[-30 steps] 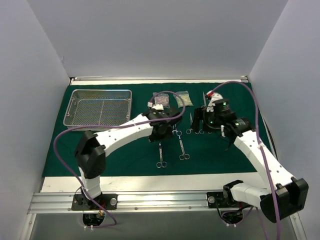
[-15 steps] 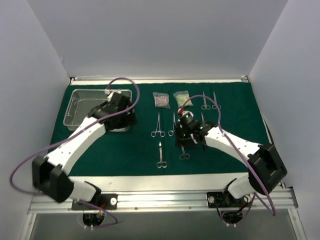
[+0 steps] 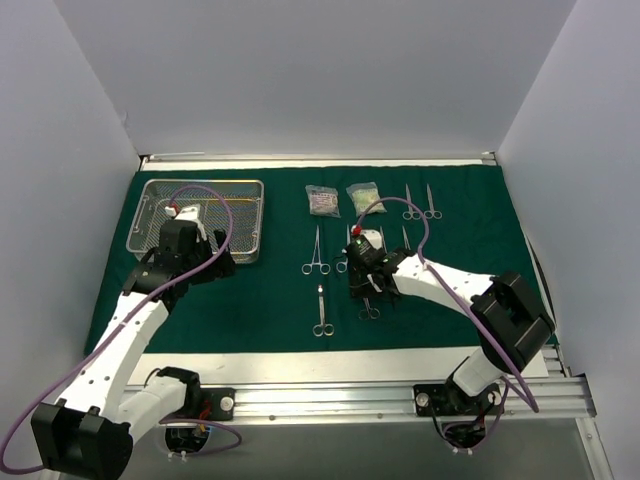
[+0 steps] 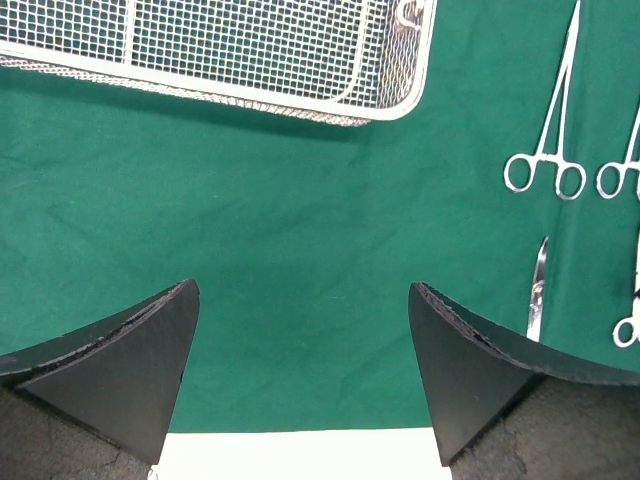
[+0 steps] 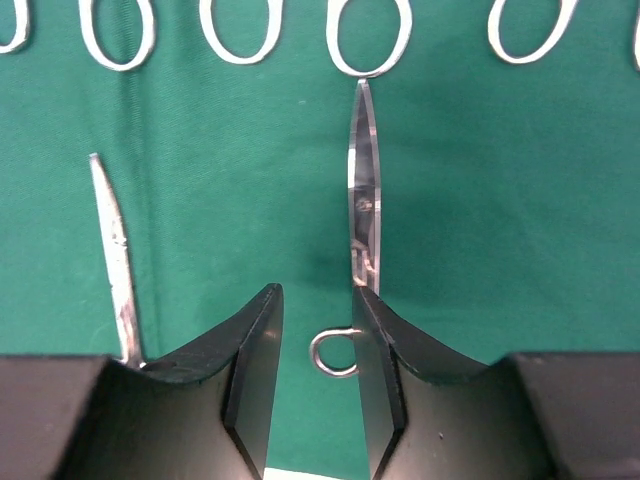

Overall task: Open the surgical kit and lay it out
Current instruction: Adjust the medical item in the surgical kit.

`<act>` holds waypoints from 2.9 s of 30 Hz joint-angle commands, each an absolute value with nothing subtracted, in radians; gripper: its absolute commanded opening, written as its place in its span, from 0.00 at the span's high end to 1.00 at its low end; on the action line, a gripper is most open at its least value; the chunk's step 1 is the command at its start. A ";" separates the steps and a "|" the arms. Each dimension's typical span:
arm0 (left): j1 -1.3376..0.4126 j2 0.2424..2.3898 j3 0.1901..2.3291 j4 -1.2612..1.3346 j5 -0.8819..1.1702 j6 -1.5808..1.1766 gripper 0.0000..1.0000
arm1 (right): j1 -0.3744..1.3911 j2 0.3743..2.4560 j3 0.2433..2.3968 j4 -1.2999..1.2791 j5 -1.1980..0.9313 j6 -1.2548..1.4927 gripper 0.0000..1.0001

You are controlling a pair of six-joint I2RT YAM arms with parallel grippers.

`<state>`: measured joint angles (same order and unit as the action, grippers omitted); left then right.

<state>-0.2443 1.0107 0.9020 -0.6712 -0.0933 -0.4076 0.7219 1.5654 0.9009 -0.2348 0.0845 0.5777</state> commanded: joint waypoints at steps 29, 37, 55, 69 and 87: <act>-0.236 0.977 0.816 -0.523 -0.103 -0.333 0.05 | 0.729 1.629 0.874 -0.282 0.195 0.581 1.00; -0.238 0.979 0.813 -0.515 -0.107 -0.331 0.05 | 0.762 1.589 0.957 -0.356 0.212 0.614 1.00; -0.238 0.982 0.813 -0.517 -0.124 -0.333 0.05 | 0.873 1.646 0.997 -0.339 0.175 0.722 1.00; -0.239 0.986 0.811 -0.515 -0.120 -0.333 0.05 | 0.893 1.674 0.945 -0.298 0.184 0.755 1.00; -0.241 0.986 0.811 -0.515 -0.121 -0.331 0.05 | 0.910 1.663 0.936 -0.311 0.181 0.758 1.00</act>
